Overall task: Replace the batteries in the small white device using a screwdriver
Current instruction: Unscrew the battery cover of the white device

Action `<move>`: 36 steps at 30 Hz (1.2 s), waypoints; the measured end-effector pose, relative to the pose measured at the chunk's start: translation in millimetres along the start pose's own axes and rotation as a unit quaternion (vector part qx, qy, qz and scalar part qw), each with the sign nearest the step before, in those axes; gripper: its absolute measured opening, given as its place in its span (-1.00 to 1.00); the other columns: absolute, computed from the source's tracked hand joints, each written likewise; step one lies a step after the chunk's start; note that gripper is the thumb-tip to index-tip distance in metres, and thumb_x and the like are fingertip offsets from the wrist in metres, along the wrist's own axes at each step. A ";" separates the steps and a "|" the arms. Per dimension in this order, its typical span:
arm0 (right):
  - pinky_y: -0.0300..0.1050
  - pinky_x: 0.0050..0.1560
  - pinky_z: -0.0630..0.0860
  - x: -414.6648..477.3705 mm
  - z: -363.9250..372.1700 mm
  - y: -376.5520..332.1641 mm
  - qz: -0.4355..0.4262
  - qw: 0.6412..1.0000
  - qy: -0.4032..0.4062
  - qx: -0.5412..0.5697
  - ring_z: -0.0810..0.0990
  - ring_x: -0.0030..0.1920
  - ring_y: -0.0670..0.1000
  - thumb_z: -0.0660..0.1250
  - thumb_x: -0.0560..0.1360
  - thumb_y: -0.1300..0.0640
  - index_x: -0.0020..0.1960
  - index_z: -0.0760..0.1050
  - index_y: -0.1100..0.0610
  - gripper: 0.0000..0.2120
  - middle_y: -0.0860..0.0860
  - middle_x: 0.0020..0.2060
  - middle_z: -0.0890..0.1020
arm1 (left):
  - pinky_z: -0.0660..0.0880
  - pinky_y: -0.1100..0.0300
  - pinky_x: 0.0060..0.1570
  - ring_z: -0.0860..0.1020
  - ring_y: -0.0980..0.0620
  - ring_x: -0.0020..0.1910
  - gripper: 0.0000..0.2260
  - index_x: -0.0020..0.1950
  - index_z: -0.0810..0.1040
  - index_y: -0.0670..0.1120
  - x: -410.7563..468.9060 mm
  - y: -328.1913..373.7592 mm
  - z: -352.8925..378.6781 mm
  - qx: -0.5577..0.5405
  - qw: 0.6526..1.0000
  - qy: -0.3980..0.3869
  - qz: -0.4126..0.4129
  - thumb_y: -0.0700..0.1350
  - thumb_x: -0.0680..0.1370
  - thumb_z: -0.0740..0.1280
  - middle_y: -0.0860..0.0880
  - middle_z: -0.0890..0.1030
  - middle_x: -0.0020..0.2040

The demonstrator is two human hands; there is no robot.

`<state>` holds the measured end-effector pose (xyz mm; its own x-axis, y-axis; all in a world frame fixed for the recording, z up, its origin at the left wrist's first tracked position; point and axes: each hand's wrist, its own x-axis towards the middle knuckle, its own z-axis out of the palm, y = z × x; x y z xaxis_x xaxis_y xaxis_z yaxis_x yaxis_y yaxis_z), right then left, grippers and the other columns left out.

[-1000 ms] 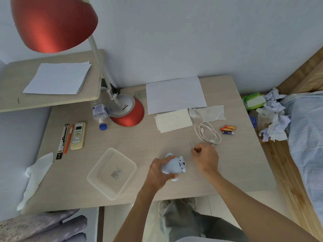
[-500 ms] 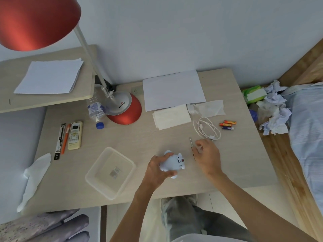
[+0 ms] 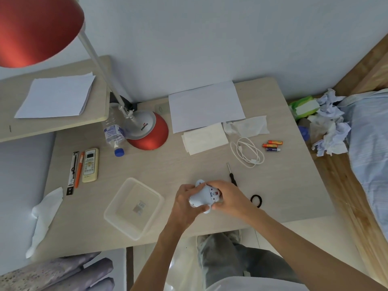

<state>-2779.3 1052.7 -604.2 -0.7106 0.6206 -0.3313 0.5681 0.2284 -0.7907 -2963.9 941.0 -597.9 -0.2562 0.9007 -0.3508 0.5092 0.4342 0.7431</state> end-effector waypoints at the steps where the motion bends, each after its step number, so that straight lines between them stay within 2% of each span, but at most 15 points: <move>1: -0.16 0.06 0.65 1.6 1.3 1.5 -0.002 1.000 -0.004 0.004 0.64 0.05 -0.20 0.58 0.35 0.03 0.33 0.54 -0.12 -0.42 -0.21 0.05 0.65 | 0.45 0.32 0.20 0.46 0.03 0.25 -0.31 0.47 0.57 0.19 -1.6 0.3 -2.5 0.007 1.000 0.006 0.009 0.01 0.36 0.69 0.06 0.47 0.27; 4: -0.12 0.05 0.67 2.8 1.9 6.2 0.001 1.000 -0.007 0.005 0.66 0.03 -0.19 0.58 0.35 0.01 0.34 0.54 -0.12 -0.42 -0.21 0.05 0.68 | 0.43 0.38 0.16 0.48 0.05 0.27 -0.43 0.38 0.62 0.21 -7.8 3.9 -14.0 0.044 0.998 0.030 0.043 -0.05 0.41 0.66 0.10 0.49 0.28; 6: -0.13 0.08 0.68 2.7 -0.1 6.5 0.004 1.000 -0.009 -0.003 0.66 0.05 -0.17 0.59 0.36 0.02 0.35 0.53 -0.10 -0.41 -0.20 0.08 0.68 | 0.50 0.35 0.12 0.50 0.07 0.26 -0.56 0.31 0.66 0.16 -10.7 7.1 -22.4 0.096 0.990 0.051 0.087 -0.10 0.46 0.62 0.08 0.51 0.28; 9: -0.32 -0.01 0.60 2.1 -3.7 2.7 0.010 1.000 -0.017 -0.021 0.62 -0.03 -0.25 0.60 0.39 0.03 0.38 0.51 -0.08 -0.40 -0.23 0.09 0.64 | 0.62 0.21 0.11 0.50 0.06 0.29 -0.66 0.34 0.63 0.11 -12.3 16.0 -35.4 0.191 0.968 0.044 0.157 -0.10 0.58 0.50 0.05 0.48 0.33; 12: -0.37 -0.07 0.49 1.5 -6.6 -0.6 0.010 0.997 -0.014 -0.071 0.57 -0.10 -0.22 0.57 0.40 -0.04 0.41 0.45 -0.13 -0.38 -0.19 0.12 0.66 | 0.64 0.16 0.09 0.51 0.01 0.31 -0.60 0.49 0.49 0.08 -12.2 28.9 -44.5 0.263 0.942 -0.008 0.208 -0.04 0.65 0.42 0.00 0.42 0.40; 15: -0.28 -0.02 0.54 0.8 -10.1 -1.1 0.007 0.995 -0.019 -0.096 0.56 -0.10 -0.18 0.55 0.41 -0.08 0.43 0.42 -0.16 -0.37 -0.18 0.09 0.68 | 0.61 0.17 0.14 0.52 0.00 0.29 -0.46 0.56 0.36 0.19 -5.1 33.5 -49.0 0.311 0.919 -0.062 0.232 0.04 0.62 0.45 -0.02 0.38 0.47; 17: -0.28 -0.06 0.53 0.8 -12.7 -0.9 0.006 0.995 -0.023 -0.102 0.56 -0.16 -0.18 0.54 0.42 -0.07 0.42 0.43 -0.16 -0.39 -0.18 0.03 0.67 | 0.59 0.15 0.20 0.49 -0.01 0.34 -0.41 0.59 0.30 0.26 0.6 32.2 -49.0 0.334 0.907 -0.097 0.236 0.07 0.61 0.46 -0.03 0.36 0.50; 20: -0.31 -0.07 0.48 0.9 -14.2 -1.3 -0.003 0.994 -0.023 -0.110 0.56 -0.15 -0.17 0.55 0.44 -0.08 0.43 0.44 -0.13 -0.40 -0.17 0.05 0.68 | 0.57 0.18 0.20 0.45 0.00 0.36 -0.39 0.60 0.26 0.29 4.9 29.5 -44.7 0.346 0.896 -0.127 0.247 0.08 0.62 0.45 -0.02 0.34 0.50; 23: -0.28 -0.05 0.50 1.1 -14.6 -0.6 -0.009 0.993 -0.027 -0.111 0.56 -0.13 -0.16 0.55 0.44 -0.05 0.43 0.45 -0.11 -0.41 -0.16 0.07 0.68 | 0.63 0.18 0.12 0.43 -0.02 0.34 -0.40 0.57 0.26 0.32 7.8 27.5 -39.4 0.364 0.886 -0.138 0.252 0.05 0.62 0.46 -0.04 0.33 0.47; 26: -0.19 -0.03 0.57 1.4 -16.5 -0.7 -0.011 0.993 -0.033 -0.115 0.54 -0.14 -0.16 0.55 0.44 -0.05 0.42 0.45 -0.11 -0.41 -0.16 0.07 0.68 | 0.69 0.11 0.01 0.42 -0.04 0.30 -0.40 0.54 0.26 0.32 11.2 28.1 -38.0 0.365 0.885 -0.148 0.249 0.02 0.61 0.47 -0.06 0.31 0.44; 29: -0.15 0.02 0.61 1.9 -17.3 -0.8 -0.012 0.992 -0.037 -0.120 0.55 -0.13 -0.14 0.55 0.45 -0.05 0.43 0.45 -0.10 -0.40 -0.12 0.10 0.70 | 0.70 0.09 0.04 0.40 -0.04 0.32 -0.38 0.54 0.24 0.33 13.7 28.8 -37.2 0.362 0.888 -0.155 0.238 0.02 0.60 0.48 -0.05 0.29 0.46; 33: -0.19 -0.01 0.55 3.6 -17.7 -1.7 -0.016 0.991 -0.042 -0.127 0.54 -0.11 -0.14 0.56 0.45 -0.05 0.45 0.44 -0.08 -0.38 -0.10 0.12 0.70 | 0.69 0.07 0.08 0.40 -0.03 0.31 -0.36 0.53 0.23 0.34 15.8 28.9 -36.8 0.355 0.894 -0.159 0.224 0.02 0.59 0.50 -0.05 0.29 0.45; 36: -0.25 -0.05 0.46 4.5 -18.8 -2.1 -0.014 0.990 -0.047 -0.132 0.53 -0.12 -0.13 0.55 0.46 -0.04 0.46 0.44 -0.07 -0.39 -0.09 0.11 0.70 | 0.69 0.08 0.01 0.40 -0.03 0.28 -0.40 0.52 0.25 0.32 17.1 31.3 -37.8 0.352 0.893 -0.164 0.229 0.01 0.60 0.48 -0.04 0.29 0.42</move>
<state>-2775.8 1069.1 -594.3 -0.7557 0.5413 -0.3686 0.6280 0.4396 -0.6421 -2983.4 969.6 -559.0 0.3081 0.8901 -0.3358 0.9179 -0.1854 0.3508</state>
